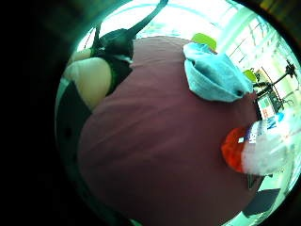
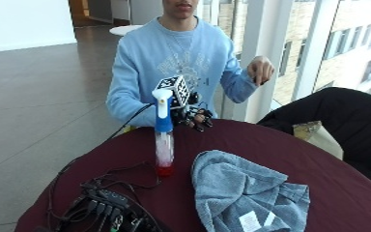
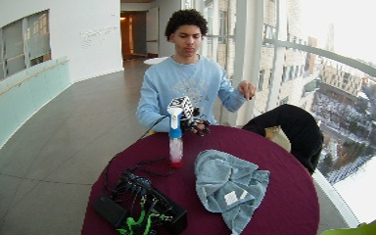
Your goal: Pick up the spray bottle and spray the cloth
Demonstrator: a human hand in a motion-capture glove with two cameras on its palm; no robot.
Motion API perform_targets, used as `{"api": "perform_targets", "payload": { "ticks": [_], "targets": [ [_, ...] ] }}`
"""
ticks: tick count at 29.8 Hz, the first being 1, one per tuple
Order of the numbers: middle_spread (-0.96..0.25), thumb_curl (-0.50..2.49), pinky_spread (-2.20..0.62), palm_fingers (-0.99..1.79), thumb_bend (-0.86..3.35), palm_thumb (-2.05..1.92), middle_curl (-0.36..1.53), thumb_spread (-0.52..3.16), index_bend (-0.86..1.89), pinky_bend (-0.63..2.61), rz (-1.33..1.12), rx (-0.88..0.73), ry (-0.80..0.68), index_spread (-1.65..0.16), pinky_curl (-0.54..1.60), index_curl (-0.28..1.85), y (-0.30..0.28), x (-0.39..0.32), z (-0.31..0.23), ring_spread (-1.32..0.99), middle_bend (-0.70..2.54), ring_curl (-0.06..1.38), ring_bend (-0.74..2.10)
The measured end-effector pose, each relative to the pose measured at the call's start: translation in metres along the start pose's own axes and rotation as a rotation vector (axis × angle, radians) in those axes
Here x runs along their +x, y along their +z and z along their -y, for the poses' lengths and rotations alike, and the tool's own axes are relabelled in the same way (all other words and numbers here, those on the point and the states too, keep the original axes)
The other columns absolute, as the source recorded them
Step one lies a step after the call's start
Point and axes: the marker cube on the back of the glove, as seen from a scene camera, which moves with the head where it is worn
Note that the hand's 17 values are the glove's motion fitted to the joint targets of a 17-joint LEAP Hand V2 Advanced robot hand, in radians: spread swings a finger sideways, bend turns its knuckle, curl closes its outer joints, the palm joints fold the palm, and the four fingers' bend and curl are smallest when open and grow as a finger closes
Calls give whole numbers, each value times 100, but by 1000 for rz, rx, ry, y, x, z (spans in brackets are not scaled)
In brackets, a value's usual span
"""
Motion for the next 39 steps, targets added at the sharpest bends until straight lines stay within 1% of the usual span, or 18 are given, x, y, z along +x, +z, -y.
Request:
{"api": "perform_targets", "payload": {
  "ticks": [1,6,14,32,35,39],
  "targets": [
    [-5,10,11,92,33,49,11,41,25,26,1,0,1,-18,6,8,0,-1,0,-4,45,9,33],
    [-7,15,17,87,36,57,18,71,22,25,-4,-9,2,-27,15,19,-5,-7,4,-6,44,18,34],
    [-9,20,22,84,33,60,24,96,17,22,-29,-46,29,-33,20,25,-4,-3,6,-7,38,23,31],
    [-9,27,25,82,22,65,32,116,18,17,-74,-42,65,-35,25,32,-18,3,-3,-7,31,26,23],
    [-9,28,25,81,21,66,32,117,18,17,-68,-30,113,-35,25,33,-21,0,-14,-7,29,27,22],
    [-8,29,25,78,17,65,33,118,17,18,13,26,228,-35,26,33,-29,-2,-37,-6,26,28,21]
  ]
}}
